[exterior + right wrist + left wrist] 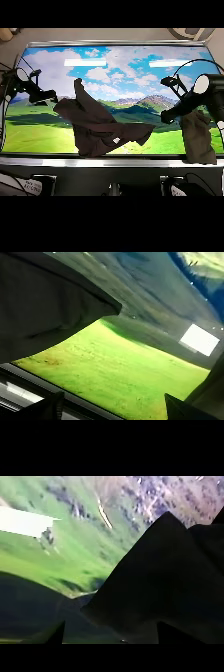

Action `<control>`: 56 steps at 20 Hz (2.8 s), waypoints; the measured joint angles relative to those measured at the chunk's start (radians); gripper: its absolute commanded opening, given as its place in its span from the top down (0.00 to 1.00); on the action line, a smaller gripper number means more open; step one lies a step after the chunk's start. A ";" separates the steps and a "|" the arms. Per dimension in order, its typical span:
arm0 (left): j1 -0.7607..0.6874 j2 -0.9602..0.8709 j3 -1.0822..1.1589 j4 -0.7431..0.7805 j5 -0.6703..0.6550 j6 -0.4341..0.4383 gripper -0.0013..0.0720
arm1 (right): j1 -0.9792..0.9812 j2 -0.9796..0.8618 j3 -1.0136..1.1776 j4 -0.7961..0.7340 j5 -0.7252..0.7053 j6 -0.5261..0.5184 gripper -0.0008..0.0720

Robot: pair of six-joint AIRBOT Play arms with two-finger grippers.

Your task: Fold the shirts.

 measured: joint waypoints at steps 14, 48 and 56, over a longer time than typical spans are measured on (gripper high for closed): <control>-0.028 -0.079 -0.025 -0.092 0.087 0.079 0.95 | 0.000 -0.091 -0.296 0.252 -0.249 -0.005 0.01; -0.083 0.901 0.147 -0.018 0.159 -0.013 0.95 | -0.032 0.364 0.583 -0.033 -0.470 -0.108 0.95; -0.102 0.642 -0.207 -0.064 0.451 -0.012 0.95 | -0.032 -0.179 0.579 0.003 -0.451 -0.097 0.95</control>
